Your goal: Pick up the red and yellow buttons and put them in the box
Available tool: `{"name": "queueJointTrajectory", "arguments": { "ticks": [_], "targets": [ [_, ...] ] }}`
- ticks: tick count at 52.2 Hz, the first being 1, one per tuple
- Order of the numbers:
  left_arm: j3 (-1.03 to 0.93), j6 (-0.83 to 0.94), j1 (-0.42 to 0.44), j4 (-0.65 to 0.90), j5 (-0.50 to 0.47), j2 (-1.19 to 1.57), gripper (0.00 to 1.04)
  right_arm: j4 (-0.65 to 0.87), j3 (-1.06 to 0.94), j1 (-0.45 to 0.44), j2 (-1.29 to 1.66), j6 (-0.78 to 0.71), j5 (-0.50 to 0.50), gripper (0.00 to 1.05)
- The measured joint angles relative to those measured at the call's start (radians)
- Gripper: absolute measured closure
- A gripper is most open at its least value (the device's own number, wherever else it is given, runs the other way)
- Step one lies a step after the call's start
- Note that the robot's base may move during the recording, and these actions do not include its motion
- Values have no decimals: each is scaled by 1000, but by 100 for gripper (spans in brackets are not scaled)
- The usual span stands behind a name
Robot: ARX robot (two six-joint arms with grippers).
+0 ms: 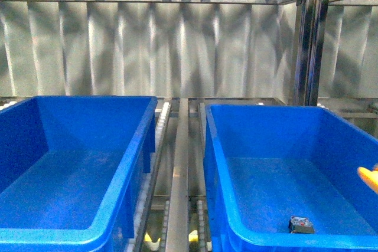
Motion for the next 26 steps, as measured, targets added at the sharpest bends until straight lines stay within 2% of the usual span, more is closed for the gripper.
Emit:
{"name": "queueJointTrajectory", "arguments": {
  "ticks": [5, 12, 26],
  "targets": [
    [0, 0, 0, 0, -2, 0, 8, -10, 146, -16, 156, -97, -19, 67],
    [0, 0, 0, 0, -3, 0, 8, -135, 421, -45, 388, -165, -16, 67],
    [0, 0, 0, 0, -3, 0, 8, -481, 874, -81, 830, -336, -11, 67]
  ]
}}
